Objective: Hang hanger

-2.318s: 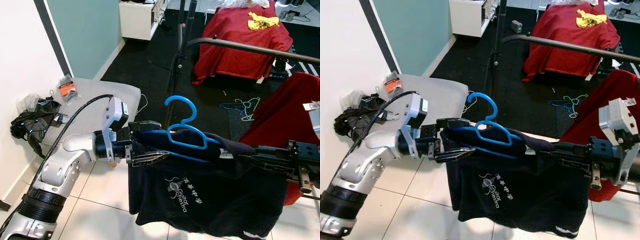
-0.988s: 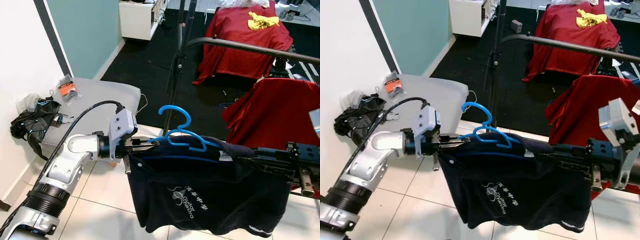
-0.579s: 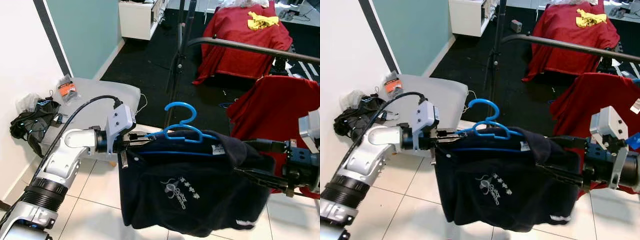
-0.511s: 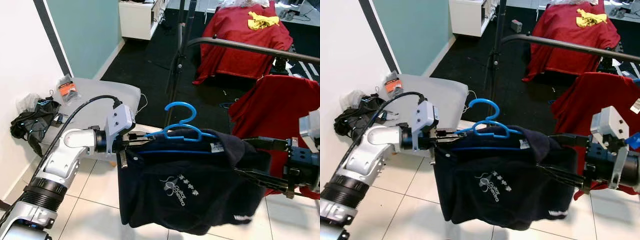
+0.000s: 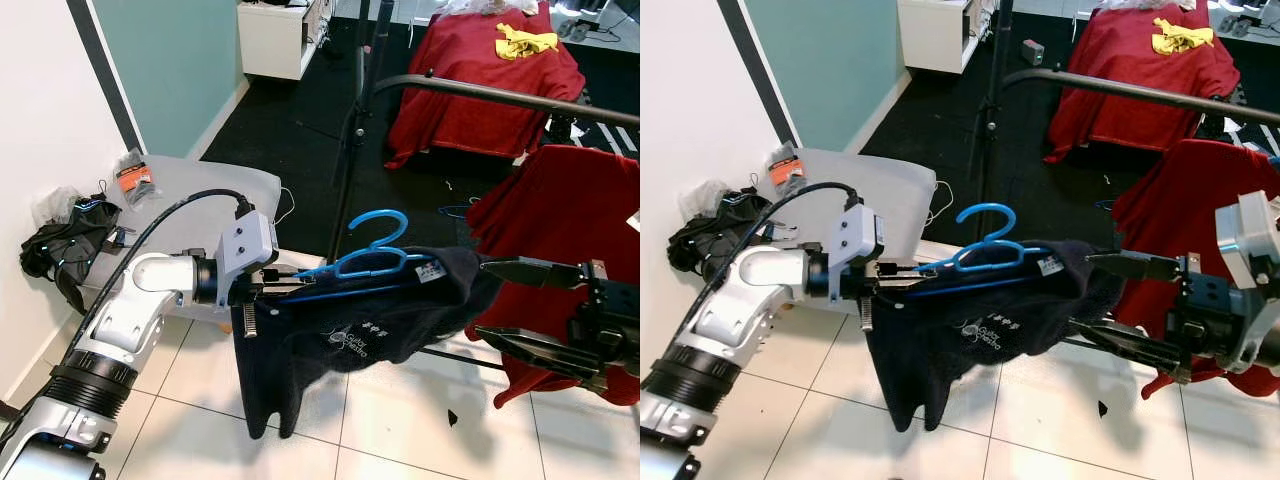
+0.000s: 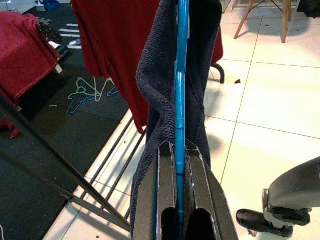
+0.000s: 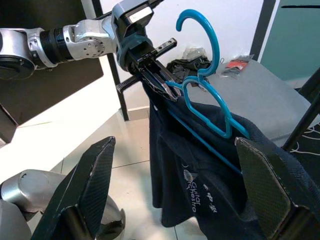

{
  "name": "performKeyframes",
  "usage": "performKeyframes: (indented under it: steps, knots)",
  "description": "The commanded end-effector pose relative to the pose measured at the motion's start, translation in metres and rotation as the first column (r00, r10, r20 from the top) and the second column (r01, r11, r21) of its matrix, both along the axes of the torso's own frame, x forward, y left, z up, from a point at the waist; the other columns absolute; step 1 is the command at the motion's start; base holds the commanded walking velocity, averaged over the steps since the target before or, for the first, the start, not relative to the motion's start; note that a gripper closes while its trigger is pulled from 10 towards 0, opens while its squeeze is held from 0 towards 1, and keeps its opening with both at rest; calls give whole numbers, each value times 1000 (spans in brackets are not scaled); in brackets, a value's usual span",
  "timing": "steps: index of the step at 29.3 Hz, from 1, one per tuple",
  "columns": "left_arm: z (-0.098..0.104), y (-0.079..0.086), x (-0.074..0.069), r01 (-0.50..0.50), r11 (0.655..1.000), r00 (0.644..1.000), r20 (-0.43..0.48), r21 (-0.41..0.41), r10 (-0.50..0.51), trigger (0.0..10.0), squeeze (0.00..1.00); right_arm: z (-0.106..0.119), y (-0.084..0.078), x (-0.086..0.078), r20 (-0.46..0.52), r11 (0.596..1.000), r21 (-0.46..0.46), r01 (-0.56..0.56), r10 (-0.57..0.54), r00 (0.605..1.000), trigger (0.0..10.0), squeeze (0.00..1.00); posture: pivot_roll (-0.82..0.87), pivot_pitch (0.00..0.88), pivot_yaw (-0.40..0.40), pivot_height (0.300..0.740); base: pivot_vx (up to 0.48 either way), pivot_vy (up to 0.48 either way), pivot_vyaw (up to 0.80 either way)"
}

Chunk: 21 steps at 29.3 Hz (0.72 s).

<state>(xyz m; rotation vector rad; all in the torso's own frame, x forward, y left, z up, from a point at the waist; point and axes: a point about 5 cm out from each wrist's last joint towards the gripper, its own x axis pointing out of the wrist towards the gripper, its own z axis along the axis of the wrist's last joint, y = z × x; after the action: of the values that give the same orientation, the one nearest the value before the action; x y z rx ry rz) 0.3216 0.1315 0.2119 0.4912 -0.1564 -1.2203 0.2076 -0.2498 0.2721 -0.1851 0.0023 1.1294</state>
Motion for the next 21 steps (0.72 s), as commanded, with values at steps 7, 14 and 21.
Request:
performKeyframes:
  steps: [7,14,21]
  knots:
    - [37,-23,-6,208,973,967,129,100,-220,0,0,1,13,11,-30,957,-247,-152,150,988,10000,0,1,153,-1,740,0,0,0]
    - [46,-37,-12,295,947,938,151,129,-313,0,0,-3,20,17,-43,934,-301,-194,190,981,10000,0,4,142,4,740,0,0,0]
    - [50,-44,-15,338,930,920,157,146,-359,0,0,-2,25,23,-31,928,-313,-204,204,978,10000,0,5,138,7,740,0,0,0]
